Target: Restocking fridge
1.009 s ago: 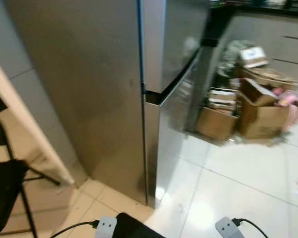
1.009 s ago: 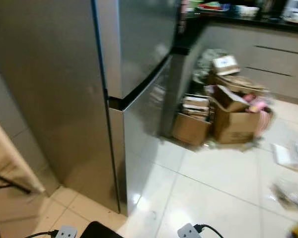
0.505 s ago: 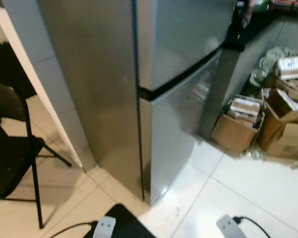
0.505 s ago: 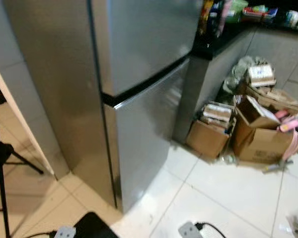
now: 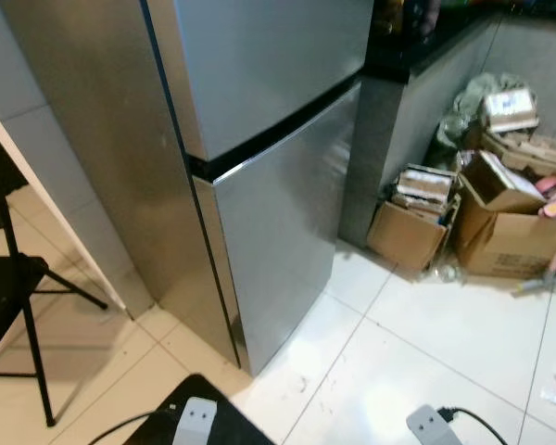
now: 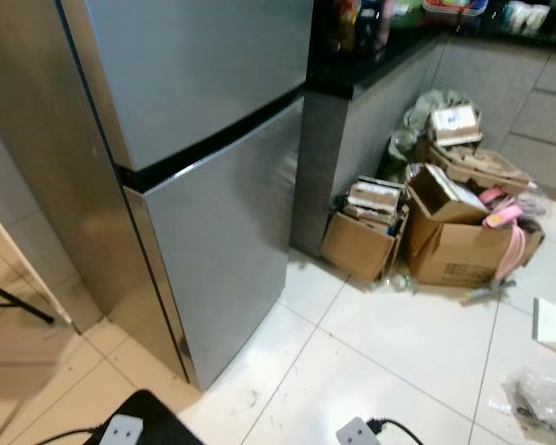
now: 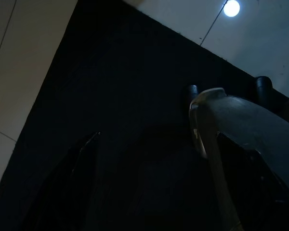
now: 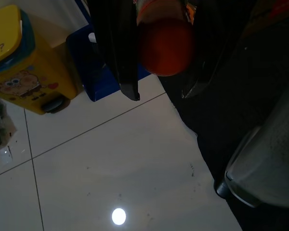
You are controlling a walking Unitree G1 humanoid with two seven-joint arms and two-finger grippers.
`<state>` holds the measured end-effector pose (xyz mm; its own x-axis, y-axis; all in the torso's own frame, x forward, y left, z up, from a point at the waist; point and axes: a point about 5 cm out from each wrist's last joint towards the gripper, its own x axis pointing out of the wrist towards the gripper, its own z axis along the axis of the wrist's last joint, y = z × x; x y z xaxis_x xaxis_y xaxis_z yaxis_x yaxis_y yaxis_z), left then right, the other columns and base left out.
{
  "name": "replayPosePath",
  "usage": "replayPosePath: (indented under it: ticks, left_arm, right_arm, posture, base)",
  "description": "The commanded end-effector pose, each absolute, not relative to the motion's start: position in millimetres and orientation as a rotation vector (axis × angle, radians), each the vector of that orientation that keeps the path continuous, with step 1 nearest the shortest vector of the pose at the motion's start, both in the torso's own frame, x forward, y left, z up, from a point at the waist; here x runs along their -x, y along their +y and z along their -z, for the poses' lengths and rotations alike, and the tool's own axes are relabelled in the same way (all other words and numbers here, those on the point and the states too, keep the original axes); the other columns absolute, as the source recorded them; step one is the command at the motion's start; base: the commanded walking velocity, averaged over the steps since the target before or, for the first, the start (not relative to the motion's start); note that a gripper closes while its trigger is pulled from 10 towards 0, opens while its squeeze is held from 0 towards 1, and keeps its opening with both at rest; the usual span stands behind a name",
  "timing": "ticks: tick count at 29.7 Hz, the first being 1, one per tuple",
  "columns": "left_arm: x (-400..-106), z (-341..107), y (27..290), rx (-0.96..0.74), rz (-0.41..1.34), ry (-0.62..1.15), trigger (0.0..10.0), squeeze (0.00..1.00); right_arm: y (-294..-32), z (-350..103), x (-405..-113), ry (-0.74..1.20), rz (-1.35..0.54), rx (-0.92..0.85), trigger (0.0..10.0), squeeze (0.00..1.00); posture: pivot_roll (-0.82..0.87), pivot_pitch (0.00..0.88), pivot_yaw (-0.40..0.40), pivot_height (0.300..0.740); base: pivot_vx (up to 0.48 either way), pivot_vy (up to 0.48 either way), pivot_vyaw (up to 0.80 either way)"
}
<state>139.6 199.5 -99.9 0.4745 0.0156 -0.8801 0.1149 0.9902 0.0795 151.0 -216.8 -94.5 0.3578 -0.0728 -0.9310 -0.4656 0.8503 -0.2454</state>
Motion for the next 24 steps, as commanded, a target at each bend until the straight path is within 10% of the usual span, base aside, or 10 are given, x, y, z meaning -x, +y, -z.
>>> replayPosePath:
  ticks: [1, 10, 24]
  left_arm:
    - [-138.4, 99.0, 207.5, -0.138, 0.040, 1.077, 10.0, 0.00]
    - [-140.4, 97.6, 211.4, -0.137, 0.002, 1.063, 10.0, 0.00]
    - [-197.7, 56.7, 260.4, -0.031, -0.298, 0.765, 10.0, 0.00]
  right_arm:
    - [-216.0, 94.4, -151.8, 1.188, -0.271, 0.520, 10.0, 0.00]
    - [-215.1, 94.0, -153.1, 1.185, -0.272, 0.512, 10.0, 0.00]
    - [-212.8, 93.6, -154.9, 1.168, -0.267, 0.484, 10.0, 0.00]
  posture:
    - [-0.02, 0.000, -0.022, 0.740]
    - [-0.02, 0.000, -0.020, 0.740]
    - [-0.03, 0.000, -0.018, 0.740]
  base:
    - [0.000, 0.000, 0.00]
    - [0.000, -0.468, 0.00]
    - [0.000, 0.000, 0.00]
